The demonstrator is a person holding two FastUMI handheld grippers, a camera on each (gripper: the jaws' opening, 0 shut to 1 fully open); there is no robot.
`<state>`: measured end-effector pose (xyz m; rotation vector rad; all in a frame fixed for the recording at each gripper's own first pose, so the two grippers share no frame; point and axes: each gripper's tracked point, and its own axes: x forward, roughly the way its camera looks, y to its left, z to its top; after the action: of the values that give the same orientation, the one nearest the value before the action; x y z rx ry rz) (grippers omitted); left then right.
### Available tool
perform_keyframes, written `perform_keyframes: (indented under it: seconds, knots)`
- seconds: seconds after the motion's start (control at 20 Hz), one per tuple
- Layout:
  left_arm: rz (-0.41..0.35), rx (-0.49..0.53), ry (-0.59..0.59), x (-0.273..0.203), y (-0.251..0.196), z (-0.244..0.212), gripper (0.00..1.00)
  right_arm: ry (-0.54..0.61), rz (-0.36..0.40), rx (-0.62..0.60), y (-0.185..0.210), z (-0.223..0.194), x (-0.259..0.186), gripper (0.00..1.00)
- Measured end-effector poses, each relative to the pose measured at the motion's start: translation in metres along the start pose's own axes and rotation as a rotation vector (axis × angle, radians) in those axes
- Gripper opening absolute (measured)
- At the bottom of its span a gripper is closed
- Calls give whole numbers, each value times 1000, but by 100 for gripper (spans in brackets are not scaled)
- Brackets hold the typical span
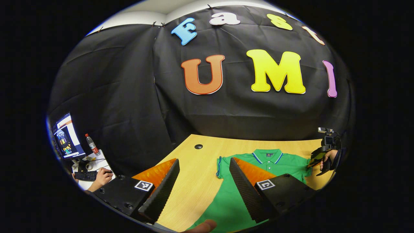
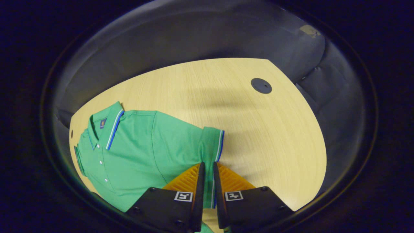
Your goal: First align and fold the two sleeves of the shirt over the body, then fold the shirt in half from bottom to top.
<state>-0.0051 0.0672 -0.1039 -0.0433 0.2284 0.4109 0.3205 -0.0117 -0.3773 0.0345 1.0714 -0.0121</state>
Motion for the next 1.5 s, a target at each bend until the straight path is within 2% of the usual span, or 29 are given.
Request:
perform_keyframes:
  seconds: [0.05,0.2,0.25,0.3,0.4,0.45,0.55,0.8,1.1,1.15,1.2,1.3,1.35,1.5]
  knots:
    - [4,-1,0,-1,1,-1,100,1,2,-4,0,1,0,22]
    - [14,3,-2,-6,6,-1,100,-8,13,-11,0,2,1,22]
    - [16,6,-3,-7,8,0,100,-5,13,0,0,1,1,18]
    - [22,8,-5,-9,12,0,100,-5,14,1,1,2,0,6]
    - [30,4,-3,-11,16,-2,100,-3,15,2,1,0,0,6]
    - [34,0,-1,-13,17,-3,100,0,13,2,0,0,-1,2]
    - [37,-8,2,-15,20,-4,100,-14,15,7,2,3,-8,6]
    - [37,-14,-4,-21,26,-5,100,-113,23,-47,18,21,-41,6]
    - [47,-30,-10,-29,40,-6,100,-176,61,-149,64,25,-72,6]
    - [52,-35,-6,-31,44,-9,100,-182,68,-175,75,23,-75,2]
    - [58,-39,-1,-32,47,-12,100,-189,73,-202,86,23,-76,6]
    - [68,-46,8,-33,54,-19,100,-192,83,-256,107,17,-75,2]
    - [80,-48,16,-33,59,-22,100,-189,90,-282,118,13,-73,6]
    - [103,-65,24,-33,70,-27,100,-178,109,-344,150,0,-64,6]
